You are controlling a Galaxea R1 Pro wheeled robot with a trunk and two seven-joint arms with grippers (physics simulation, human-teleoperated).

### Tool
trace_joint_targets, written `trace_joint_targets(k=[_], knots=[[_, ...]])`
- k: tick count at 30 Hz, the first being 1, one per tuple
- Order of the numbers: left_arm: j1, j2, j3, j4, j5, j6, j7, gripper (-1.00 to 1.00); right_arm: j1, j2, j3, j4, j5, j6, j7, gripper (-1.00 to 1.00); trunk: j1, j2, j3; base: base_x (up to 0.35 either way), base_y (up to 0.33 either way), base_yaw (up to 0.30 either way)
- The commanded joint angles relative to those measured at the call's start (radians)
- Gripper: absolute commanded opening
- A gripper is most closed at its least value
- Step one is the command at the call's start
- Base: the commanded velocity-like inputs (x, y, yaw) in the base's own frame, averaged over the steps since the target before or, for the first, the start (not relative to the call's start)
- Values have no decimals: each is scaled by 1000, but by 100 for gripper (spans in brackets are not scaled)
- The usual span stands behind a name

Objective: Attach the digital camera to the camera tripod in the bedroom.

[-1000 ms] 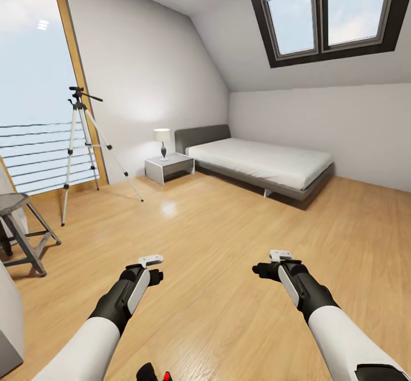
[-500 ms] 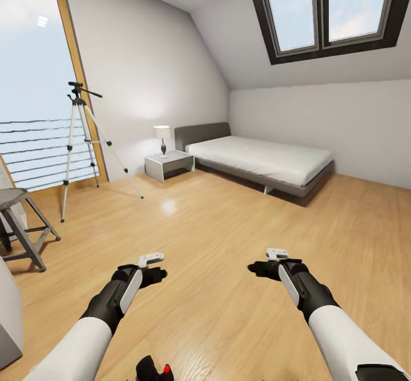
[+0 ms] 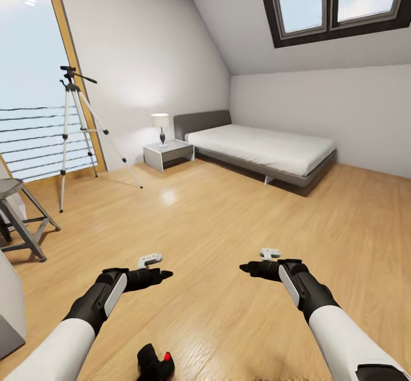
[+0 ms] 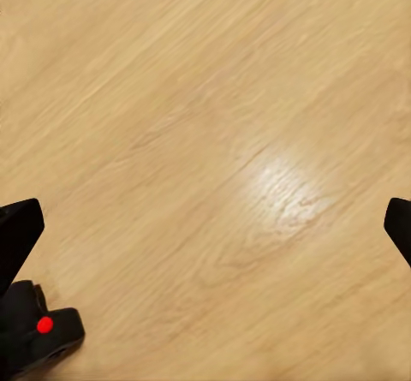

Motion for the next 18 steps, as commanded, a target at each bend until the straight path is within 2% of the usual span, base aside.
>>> trace_joint_targets(k=[1,11,18], knots=[[-1,1,0,0,5,5,6,100,0,0,0,-1,-9,6,1,100,0,-1,-5,0,0,0],[-1,1,-3,0,4,-4,110,100,-1,0,0,-2,-8,6,8,100,5,-3,-44,0,0,0],[-1,1,-3,-3,9,-6,135,100,0,0,0,-5,-9,8,11,100,8,-5,-71,0,0,0]])
